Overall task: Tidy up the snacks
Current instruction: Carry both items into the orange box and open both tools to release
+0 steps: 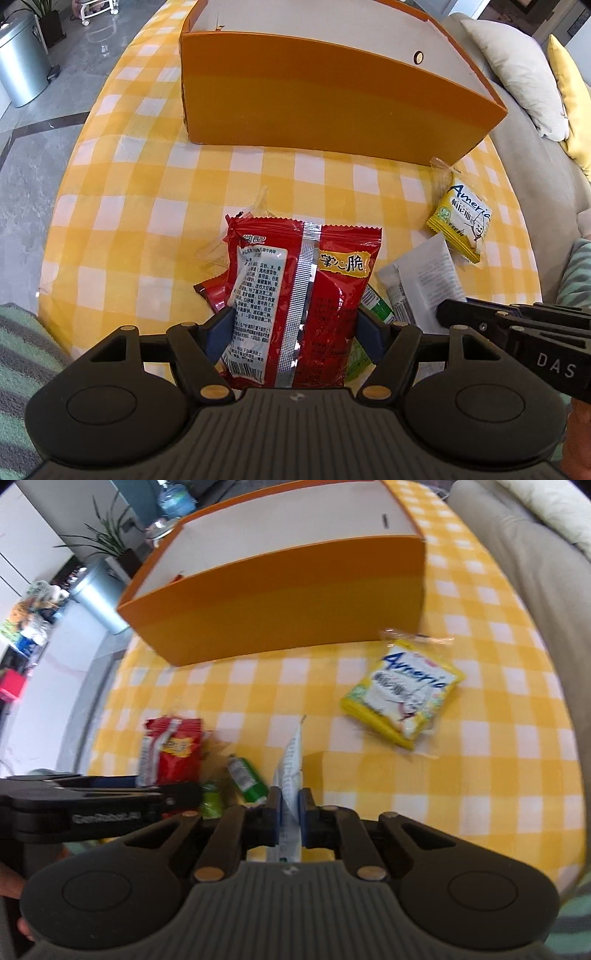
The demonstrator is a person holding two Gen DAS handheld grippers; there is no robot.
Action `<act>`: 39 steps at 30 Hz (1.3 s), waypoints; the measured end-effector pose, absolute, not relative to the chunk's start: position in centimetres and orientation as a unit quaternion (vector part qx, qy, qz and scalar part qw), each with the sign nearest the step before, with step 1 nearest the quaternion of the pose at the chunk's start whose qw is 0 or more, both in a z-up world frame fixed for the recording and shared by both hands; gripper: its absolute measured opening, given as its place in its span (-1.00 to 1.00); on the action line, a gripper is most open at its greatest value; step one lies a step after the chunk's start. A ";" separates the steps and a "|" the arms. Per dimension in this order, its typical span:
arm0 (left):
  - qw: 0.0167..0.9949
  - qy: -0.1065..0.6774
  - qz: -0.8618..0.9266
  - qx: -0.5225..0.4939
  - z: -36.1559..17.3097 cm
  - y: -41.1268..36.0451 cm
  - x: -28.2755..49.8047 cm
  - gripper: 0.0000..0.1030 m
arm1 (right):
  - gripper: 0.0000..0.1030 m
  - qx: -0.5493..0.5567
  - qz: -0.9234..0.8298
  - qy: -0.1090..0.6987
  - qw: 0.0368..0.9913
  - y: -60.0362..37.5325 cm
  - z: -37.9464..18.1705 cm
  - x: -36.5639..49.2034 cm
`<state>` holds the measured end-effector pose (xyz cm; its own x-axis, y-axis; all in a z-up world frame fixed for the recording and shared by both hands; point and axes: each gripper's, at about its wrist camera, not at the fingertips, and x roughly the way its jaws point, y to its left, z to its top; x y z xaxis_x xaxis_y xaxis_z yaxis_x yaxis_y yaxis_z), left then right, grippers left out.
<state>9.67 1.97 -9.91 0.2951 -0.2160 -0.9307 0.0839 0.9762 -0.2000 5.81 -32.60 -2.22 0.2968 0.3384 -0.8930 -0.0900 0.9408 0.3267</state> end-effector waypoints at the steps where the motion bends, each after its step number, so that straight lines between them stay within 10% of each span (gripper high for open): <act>1: 0.803 0.586 -0.093 -0.056 -9.9 2.0 9.7 0.56 | -0.80 0.117 0.139 0.578 0.795 -32.6 -2.3 5.9; 39: 0.884 0.448 -0.117 -0.063 2.3 1.9 13.0 0.55 | -0.90 0.144 0.130 0.459 0.867 -35.5 7.7 7.8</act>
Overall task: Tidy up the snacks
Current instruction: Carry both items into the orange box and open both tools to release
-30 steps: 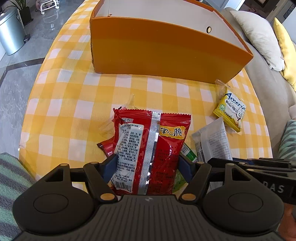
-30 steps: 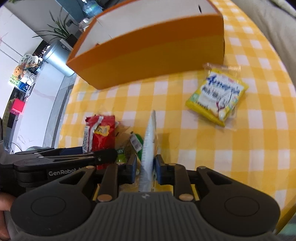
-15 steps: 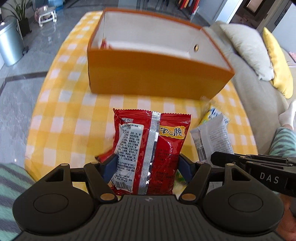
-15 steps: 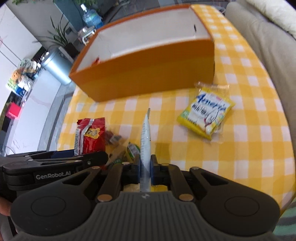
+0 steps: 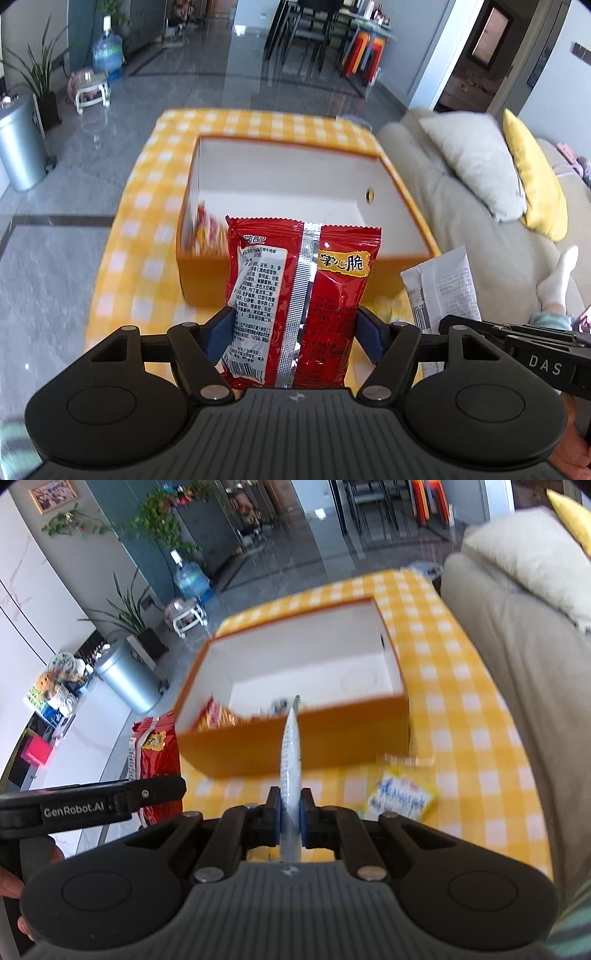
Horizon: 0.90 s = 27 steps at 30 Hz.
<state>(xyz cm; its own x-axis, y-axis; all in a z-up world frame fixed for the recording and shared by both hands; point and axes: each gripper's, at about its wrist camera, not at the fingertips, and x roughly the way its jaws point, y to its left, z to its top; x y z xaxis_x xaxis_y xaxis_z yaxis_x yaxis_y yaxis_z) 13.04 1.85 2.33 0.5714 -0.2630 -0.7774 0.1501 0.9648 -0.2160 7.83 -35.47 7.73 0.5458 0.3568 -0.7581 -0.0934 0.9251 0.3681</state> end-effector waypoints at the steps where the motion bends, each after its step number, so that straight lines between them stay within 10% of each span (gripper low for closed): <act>1: 0.886 0.443 -0.118 -0.064 2.7 1.8 13.5 0.55 | -0.90 0.142 0.131 0.452 0.871 -35.5 8.2 8.2; 27: 0.891 0.449 -0.062 -0.006 1.8 1.3 26.7 0.55 | -0.90 0.064 0.126 0.376 0.916 -31.7 9.6 23.5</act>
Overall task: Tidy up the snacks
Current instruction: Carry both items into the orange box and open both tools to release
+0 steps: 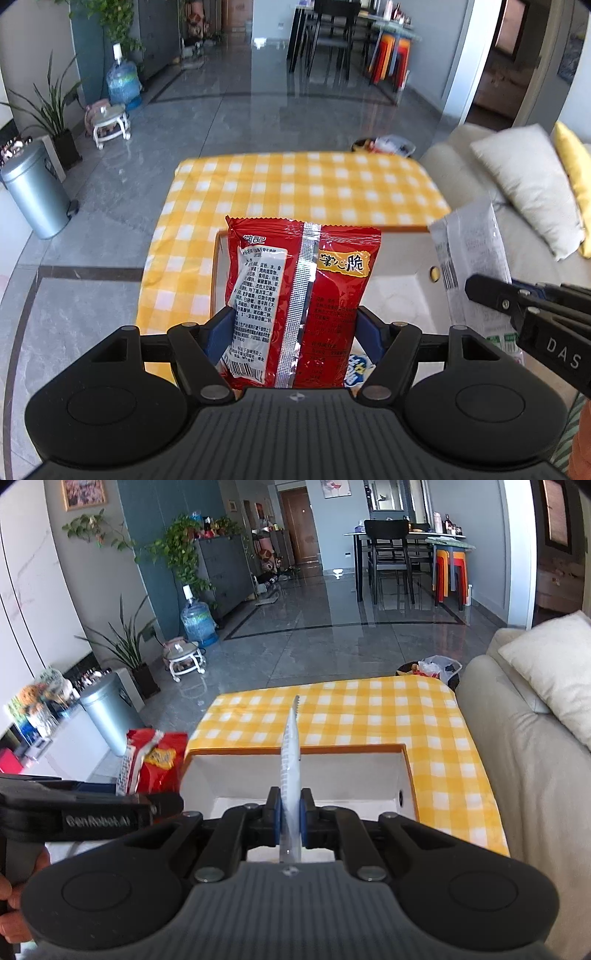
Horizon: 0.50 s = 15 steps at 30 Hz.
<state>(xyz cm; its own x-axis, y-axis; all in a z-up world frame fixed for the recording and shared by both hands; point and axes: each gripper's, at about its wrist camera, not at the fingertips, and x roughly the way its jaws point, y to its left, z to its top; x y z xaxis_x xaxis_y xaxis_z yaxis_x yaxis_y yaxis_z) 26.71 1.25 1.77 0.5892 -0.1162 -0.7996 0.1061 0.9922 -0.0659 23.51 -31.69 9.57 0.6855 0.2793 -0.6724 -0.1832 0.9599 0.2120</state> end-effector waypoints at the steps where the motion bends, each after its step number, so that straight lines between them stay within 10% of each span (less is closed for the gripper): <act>1: 0.889 0.454 -0.061 -0.003 1.4 1.3 27.1 0.55 | -0.90 0.059 0.125 0.379 0.915 -31.5 9.1 24.1; 15: 0.850 0.523 -0.055 0.022 -3.3 0.6 30.5 0.55 | -0.90 0.014 0.108 0.447 0.888 -29.7 2.6 28.5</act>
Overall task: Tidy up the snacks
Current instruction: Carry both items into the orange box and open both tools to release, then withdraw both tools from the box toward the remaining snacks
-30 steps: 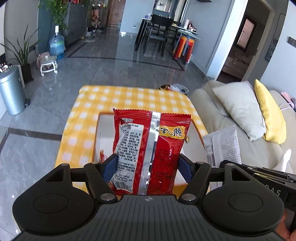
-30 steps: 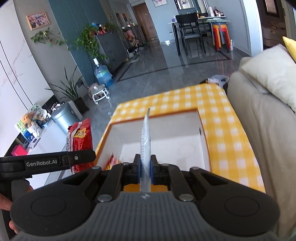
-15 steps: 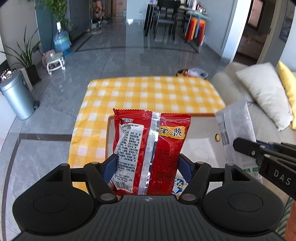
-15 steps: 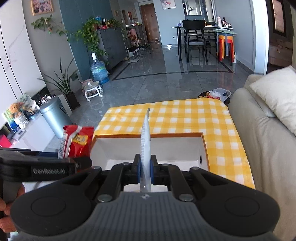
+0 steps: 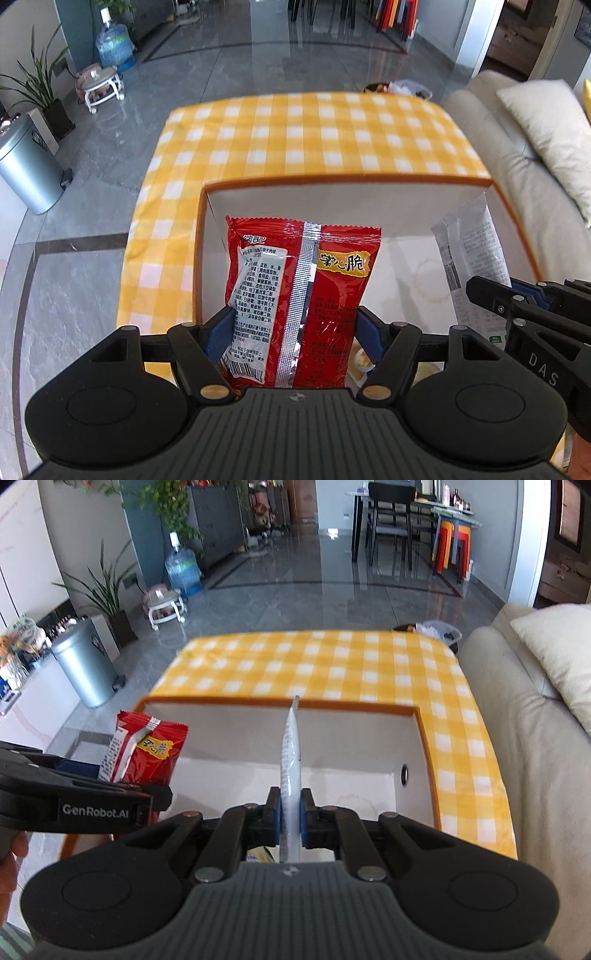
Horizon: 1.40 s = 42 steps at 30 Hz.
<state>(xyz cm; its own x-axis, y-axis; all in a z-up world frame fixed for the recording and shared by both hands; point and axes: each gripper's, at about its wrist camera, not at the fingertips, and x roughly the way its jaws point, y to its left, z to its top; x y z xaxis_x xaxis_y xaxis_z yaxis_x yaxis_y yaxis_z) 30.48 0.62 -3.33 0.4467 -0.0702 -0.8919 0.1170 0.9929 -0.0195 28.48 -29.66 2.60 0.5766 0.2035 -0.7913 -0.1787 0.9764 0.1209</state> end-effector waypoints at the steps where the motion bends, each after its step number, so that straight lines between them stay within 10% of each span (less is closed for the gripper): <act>1: 0.847 0.528 -0.055 0.024 -3.7 0.6 30.5 0.55 | -0.90 0.012 0.107 0.453 0.885 -29.7 2.2 28.5; 31: 0.825 0.559 -0.047 0.067 -6.7 -0.7 31.3 0.64 | -0.86 -0.019 0.106 0.523 0.846 -28.2 -1.9 28.4; 42: 0.857 0.509 -0.051 0.057 -3.3 -0.4 29.8 0.66 | -0.15 -0.040 0.084 0.512 0.854 -28.1 -0.4 27.8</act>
<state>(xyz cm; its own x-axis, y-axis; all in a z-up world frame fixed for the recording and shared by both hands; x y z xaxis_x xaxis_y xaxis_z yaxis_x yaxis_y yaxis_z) 29.77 -0.42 -3.25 0.4767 -0.0301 -0.8785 0.1464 0.9882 0.0456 27.78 -28.09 -0.39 0.4611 0.1020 -0.8814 -0.1848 0.9826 0.0170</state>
